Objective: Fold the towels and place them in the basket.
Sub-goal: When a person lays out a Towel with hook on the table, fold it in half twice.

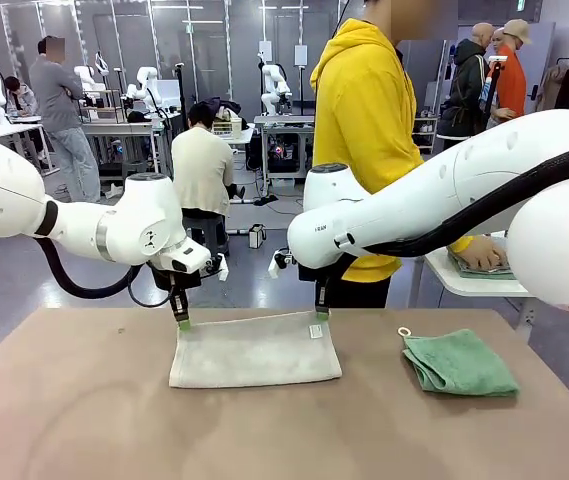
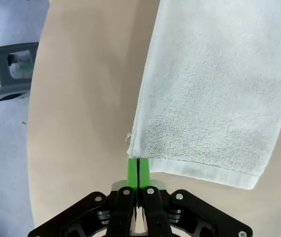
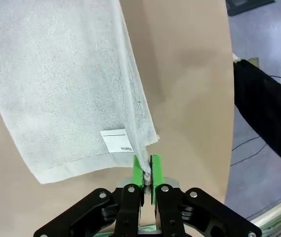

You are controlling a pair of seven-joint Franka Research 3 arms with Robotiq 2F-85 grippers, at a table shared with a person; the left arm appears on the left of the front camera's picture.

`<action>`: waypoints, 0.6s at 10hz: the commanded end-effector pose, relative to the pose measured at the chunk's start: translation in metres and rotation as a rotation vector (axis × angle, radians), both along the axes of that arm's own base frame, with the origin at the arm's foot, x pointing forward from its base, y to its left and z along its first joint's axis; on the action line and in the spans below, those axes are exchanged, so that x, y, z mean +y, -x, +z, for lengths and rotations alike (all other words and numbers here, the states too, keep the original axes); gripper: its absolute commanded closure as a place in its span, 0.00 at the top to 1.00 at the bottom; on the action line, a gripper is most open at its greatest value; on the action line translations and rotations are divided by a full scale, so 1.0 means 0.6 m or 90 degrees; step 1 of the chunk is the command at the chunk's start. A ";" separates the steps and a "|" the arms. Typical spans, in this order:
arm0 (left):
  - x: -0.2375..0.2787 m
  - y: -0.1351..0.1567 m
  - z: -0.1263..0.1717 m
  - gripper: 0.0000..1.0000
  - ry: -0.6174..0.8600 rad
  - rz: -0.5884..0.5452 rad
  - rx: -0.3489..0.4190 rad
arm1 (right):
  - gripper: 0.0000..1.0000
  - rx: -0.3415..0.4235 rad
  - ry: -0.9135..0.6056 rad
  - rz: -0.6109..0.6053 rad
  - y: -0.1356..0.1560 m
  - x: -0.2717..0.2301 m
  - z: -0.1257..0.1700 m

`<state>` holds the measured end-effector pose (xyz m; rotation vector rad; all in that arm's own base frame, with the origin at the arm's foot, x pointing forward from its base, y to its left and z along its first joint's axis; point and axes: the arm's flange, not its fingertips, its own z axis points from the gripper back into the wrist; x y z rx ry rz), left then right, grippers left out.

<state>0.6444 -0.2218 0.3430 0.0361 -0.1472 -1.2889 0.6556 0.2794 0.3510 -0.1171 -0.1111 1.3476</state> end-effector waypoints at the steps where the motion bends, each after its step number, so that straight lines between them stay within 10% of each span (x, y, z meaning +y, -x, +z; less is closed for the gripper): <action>1: -0.004 -0.005 -0.008 0.02 -0.011 0.008 -0.005 | 0.08 0.008 0.020 -0.033 -0.007 -0.001 -0.004; 6: -0.003 0.013 -0.005 0.02 -0.011 0.004 -0.008 | 0.08 0.009 -0.019 -0.029 -0.004 -0.006 -0.025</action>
